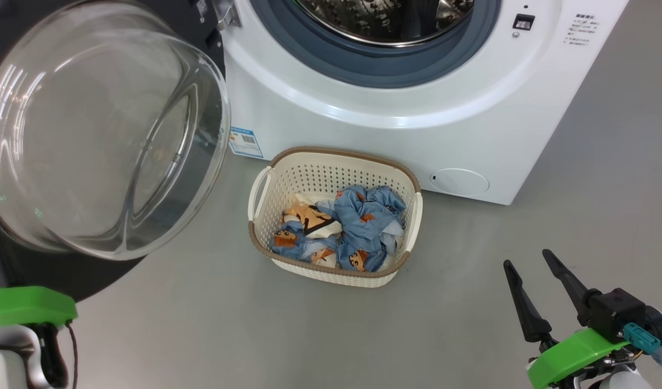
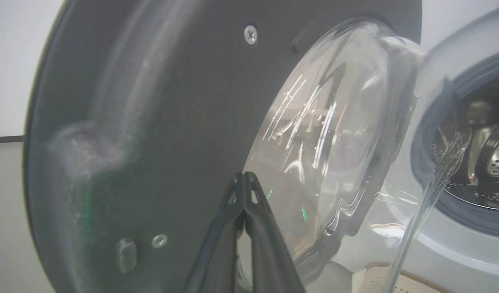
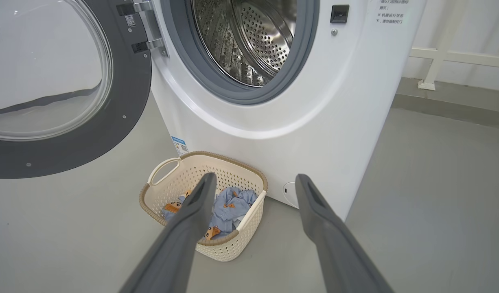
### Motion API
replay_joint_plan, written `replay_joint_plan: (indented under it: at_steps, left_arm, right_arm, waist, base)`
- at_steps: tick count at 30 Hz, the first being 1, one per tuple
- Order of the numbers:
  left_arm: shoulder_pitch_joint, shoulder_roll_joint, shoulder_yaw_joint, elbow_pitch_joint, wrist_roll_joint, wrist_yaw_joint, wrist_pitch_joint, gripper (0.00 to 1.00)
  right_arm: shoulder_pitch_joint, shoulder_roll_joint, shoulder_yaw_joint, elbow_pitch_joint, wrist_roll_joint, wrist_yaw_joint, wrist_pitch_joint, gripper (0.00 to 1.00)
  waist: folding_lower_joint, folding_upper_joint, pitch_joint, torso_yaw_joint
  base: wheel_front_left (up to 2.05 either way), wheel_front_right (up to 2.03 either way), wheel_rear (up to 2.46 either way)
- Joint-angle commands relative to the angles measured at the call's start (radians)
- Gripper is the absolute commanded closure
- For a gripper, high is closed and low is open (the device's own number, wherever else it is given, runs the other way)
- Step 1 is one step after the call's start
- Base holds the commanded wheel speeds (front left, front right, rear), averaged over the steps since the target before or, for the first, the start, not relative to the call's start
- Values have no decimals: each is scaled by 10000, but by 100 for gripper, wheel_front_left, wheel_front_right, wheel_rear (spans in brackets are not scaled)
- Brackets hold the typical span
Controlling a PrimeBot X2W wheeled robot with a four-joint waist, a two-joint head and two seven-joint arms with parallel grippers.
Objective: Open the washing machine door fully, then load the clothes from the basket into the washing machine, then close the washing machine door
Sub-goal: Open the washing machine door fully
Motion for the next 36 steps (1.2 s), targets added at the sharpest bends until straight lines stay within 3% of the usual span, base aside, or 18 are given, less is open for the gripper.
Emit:
replay_joint_plan:
  at_steps: [1, 11, 25, 28, 29, 31, 36]
  left_arm:
    - [210, 210, 327, -663, 225, -106, -58, 100]
    - [747, -282, -37, -2328, 731, -431, -59, 100]
    - [1559, -545, -1011, -3102, 1085, -807, -59, 100]
    - [1918, -569, -1092, -3022, 1089, -832, -59, 50]
    - [2048, -577, -1128, -3004, 1095, -841, -59, 24]
    - [2328, -599, -1209, -3006, 1072, -844, -59, 0]
    - [2908, -637, -1325, -3056, 956, -801, -59, 0]
  right_arm:
    - [-252, 13, 242, -127, 34, 16, -165, 0]
    - [-186, 308, 274, 209, 97, 16, -355, 0]
    - [-61, 633, 241, 249, 71, 16, -410, 0]
    - [22, 725, 208, 190, 51, 16, -411, 0]
    - [53, 747, 191, 165, 49, 16, -411, 0]
    - [130, 785, 143, 114, 44, 16, -412, 0]
    - [274, 862, -58, -26, 94, 16, -412, 0]
  waist:
    - [0, 0, -113, -70]
    - [0, 0, -519, -454]
    - [0, 0, -978, -1553]
    - [0, 0, -1115, -1944]
    - [0, 0, -1162, -2078]
    - [0, 0, -1265, -2357]
    - [0, 0, -1432, -2916]
  base:
    - [0, 0, 0]
    - [0, 0, 0]
    - [0, 0, 0]
    - [0, 0, 0]
    - [0, 0, 0]
    - [0, 0, 0]
    - [0, 0, 0]
